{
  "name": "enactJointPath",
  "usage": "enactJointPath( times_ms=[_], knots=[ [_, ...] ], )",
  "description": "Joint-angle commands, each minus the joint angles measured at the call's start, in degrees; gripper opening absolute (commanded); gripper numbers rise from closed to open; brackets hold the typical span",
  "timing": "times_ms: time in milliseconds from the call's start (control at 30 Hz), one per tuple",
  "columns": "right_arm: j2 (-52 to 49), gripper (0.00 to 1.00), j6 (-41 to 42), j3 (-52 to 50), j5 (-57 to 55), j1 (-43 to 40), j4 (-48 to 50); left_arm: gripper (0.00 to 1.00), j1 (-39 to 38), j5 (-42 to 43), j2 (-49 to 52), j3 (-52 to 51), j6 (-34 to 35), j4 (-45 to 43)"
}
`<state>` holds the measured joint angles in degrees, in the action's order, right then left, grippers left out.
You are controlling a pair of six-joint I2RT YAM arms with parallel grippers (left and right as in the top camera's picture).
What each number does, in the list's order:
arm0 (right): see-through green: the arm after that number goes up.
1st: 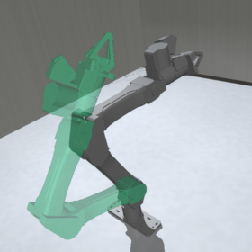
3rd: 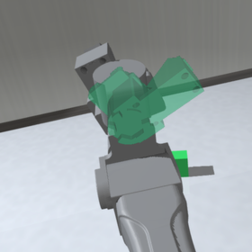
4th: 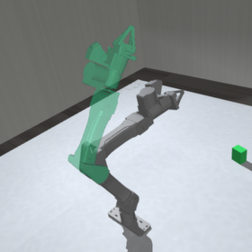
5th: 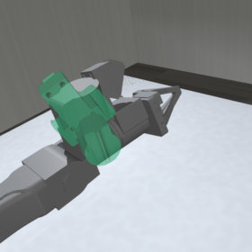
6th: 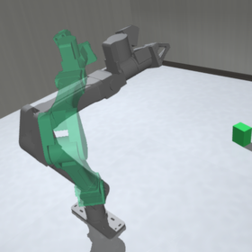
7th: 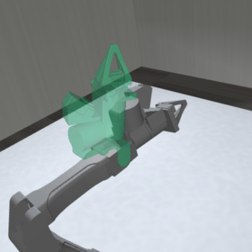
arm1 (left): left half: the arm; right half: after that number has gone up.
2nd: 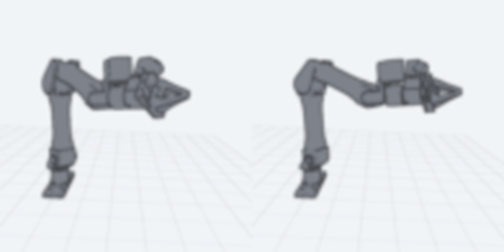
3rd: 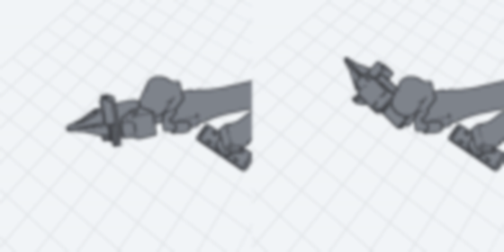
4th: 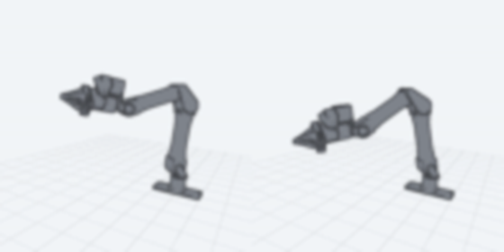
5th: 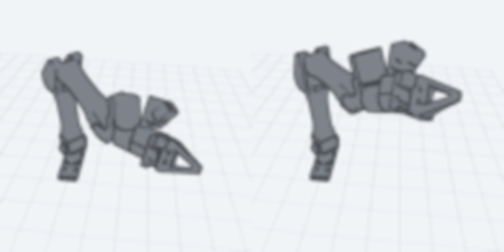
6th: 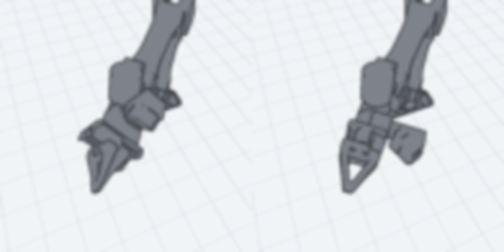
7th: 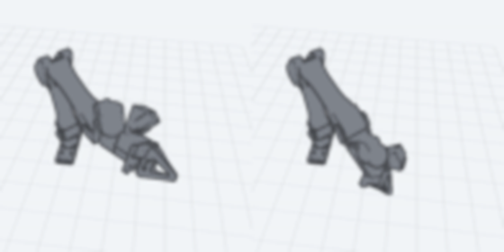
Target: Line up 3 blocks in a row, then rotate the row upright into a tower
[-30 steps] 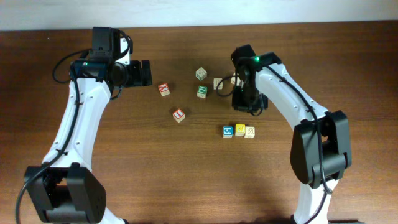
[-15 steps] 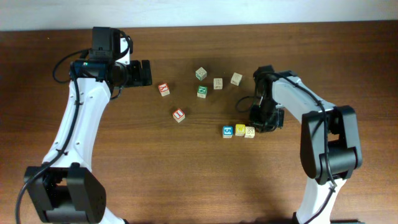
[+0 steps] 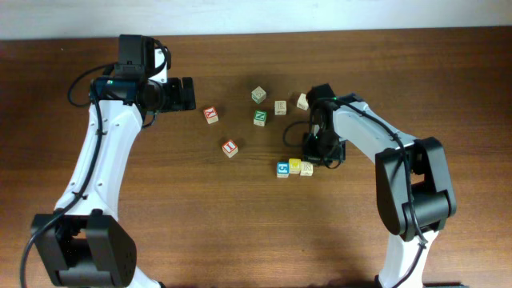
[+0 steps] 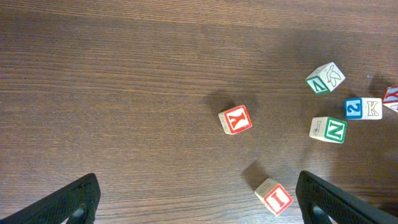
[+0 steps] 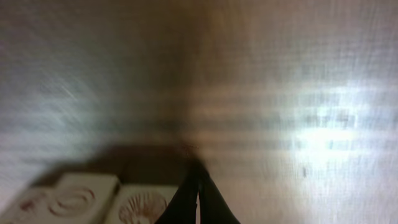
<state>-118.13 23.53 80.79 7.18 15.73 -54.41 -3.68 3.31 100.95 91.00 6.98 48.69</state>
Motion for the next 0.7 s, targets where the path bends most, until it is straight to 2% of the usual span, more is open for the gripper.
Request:
enactJointPath(
  times_ms=[0,200,667],
  knots=[
    [0.35,0.07,-2.14,4.02,0.28,0.02,3.06,0.99,0.09,-0.35,0.42,0.96,0.48,0.04],
    [0.33,0.07,-0.57,4.0,0.59,4.22,7.39,0.99,0.09,-0.35,0.42,0.96,0.5,0.04],
    [-0.44,0.06,-0.39,3.76,-0.07,8.28,4.92,0.99,0.09,-0.35,0.42,0.96,0.48,0.04]
  ],
)
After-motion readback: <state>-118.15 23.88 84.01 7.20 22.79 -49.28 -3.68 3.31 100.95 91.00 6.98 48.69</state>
